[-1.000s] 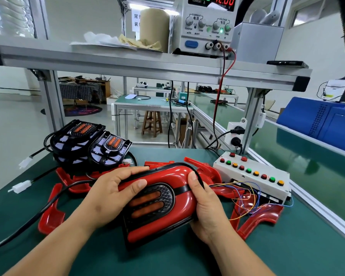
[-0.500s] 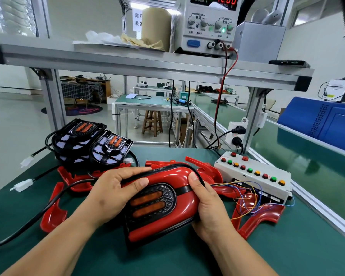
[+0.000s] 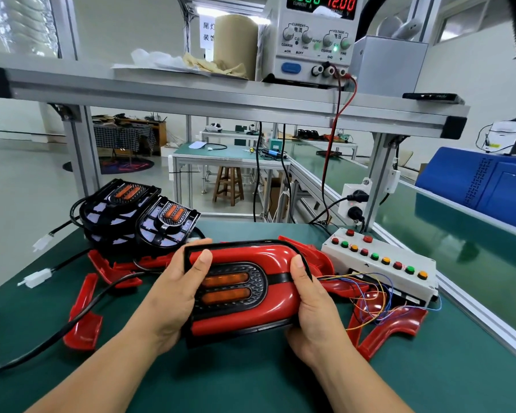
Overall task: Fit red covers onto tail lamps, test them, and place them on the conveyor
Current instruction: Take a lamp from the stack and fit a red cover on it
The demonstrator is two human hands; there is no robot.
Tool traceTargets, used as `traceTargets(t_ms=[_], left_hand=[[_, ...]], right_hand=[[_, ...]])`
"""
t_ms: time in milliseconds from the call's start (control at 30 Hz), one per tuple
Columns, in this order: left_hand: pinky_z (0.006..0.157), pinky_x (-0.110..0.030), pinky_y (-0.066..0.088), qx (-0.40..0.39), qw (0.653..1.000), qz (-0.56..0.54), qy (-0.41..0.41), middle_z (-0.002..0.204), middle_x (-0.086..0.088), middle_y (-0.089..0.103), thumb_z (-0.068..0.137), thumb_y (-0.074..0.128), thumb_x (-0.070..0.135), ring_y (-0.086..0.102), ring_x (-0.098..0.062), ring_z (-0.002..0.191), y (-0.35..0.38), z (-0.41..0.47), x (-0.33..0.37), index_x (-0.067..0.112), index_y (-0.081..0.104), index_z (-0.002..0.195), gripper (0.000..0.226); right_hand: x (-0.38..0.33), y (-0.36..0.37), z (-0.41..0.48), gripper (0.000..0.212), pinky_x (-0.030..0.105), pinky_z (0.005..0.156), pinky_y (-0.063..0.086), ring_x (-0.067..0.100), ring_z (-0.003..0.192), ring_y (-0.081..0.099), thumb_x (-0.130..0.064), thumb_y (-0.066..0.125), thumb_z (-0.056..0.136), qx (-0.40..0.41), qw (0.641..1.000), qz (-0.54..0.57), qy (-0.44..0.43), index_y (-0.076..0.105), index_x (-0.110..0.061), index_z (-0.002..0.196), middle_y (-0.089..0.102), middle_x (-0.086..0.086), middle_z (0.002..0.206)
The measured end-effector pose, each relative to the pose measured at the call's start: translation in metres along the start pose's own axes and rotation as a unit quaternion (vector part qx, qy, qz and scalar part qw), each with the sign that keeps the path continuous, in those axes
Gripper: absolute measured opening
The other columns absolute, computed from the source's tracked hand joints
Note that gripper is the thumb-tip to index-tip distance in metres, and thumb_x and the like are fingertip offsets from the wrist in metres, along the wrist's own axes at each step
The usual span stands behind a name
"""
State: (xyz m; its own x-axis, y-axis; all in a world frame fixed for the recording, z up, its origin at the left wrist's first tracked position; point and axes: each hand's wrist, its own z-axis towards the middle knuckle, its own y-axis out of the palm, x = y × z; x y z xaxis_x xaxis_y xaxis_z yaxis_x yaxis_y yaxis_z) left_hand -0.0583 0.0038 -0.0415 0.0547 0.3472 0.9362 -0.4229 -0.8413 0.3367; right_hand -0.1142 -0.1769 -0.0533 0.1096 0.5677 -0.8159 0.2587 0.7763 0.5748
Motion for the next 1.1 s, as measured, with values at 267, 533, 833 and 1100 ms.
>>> traceTargets(t_ms=[267,533,833,1100], left_hand=[[0.065,-0.046,0.06,-0.005,0.999,0.035,0.007,0.1,-0.022,0.074,0.081,0.059,0.045,0.072,-0.043,0.088,-0.003,-0.003,0.004,0.028,0.06,0.112,0.036],[0.063,-0.043,0.061,-0.002,0.998,0.063,0.027,0.099,-0.018,0.074,0.077,0.067,0.045,0.073,-0.039,0.086,-0.003,-0.003,0.002,0.028,0.062,0.102,0.031],[0.062,-0.043,0.061,0.006,0.997,0.067,0.025,0.097,-0.017,0.075,0.085,0.06,0.039,0.073,-0.04,0.085,-0.005,-0.002,0.003,0.027,0.062,0.101,0.02],[0.06,-0.046,0.06,0.01,0.998,0.047,0.037,0.094,-0.022,0.074,0.081,0.063,0.034,0.073,-0.043,0.083,-0.004,-0.001,0.004,0.023,0.062,0.101,0.022]], right_hand=[[-0.009,-0.011,0.001,0.046,0.043,0.075,0.059,0.032,0.085,0.071,-0.028,0.082,0.064,-0.044,0.994,-0.1,-0.003,0.071,-0.012,0.105,0.073,0.017,0.1],[-0.008,-0.011,-0.003,0.047,0.046,0.08,0.059,0.038,0.096,0.07,-0.029,0.08,0.068,-0.062,0.992,-0.114,0.009,0.07,-0.009,0.109,0.072,0.021,0.106],[-0.004,-0.008,-0.003,0.05,0.047,0.08,0.059,0.039,0.096,0.069,-0.027,0.079,0.07,-0.053,0.993,-0.108,0.01,0.066,-0.008,0.114,0.072,0.02,0.106],[-0.003,-0.005,-0.004,0.05,0.045,0.073,0.06,0.033,0.086,0.071,-0.022,0.083,0.06,-0.036,0.997,-0.062,0.007,0.072,-0.007,0.106,0.072,0.02,0.103]])
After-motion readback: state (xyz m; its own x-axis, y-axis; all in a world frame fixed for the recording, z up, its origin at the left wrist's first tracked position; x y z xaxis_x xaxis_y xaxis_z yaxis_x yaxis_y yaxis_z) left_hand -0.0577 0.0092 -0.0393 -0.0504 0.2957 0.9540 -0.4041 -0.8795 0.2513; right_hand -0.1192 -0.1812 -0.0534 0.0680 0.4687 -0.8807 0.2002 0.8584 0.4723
